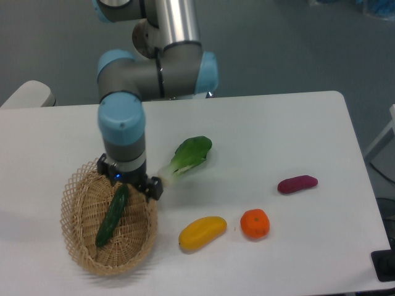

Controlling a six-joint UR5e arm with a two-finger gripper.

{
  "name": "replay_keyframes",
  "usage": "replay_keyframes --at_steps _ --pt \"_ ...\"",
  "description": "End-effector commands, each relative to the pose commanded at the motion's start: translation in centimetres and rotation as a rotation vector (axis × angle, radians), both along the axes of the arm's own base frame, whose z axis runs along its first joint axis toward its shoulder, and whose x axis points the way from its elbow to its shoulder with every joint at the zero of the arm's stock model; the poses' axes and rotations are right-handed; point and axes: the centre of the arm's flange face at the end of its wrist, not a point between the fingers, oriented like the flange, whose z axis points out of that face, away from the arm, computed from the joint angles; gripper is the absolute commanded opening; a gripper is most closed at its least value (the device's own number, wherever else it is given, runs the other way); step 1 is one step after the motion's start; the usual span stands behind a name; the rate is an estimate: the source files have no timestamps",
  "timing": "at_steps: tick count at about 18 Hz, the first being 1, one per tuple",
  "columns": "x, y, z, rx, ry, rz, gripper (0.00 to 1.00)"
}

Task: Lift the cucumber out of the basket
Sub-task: 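Lower the gripper into the basket and close it on the cucumber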

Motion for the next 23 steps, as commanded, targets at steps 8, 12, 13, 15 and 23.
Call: replay_keyframes --at_steps 8,12,13,15,23 --pt "1.3 -0.2 -4.5 -0.015 0.027 -0.017 1.00" --pt "2.3 0.1 -6.1 -0.051 0.042 -0.035 1.00" --pt "2.4 0.1 -6.1 -0.052 0.044 -0.037 1.00" --pt "2.5 0.2 -6.2 -0.054 0.044 -0.037 1.00" --pt "3.3 0.5 -6.8 -0.064 0.040 -0.046 1.00"
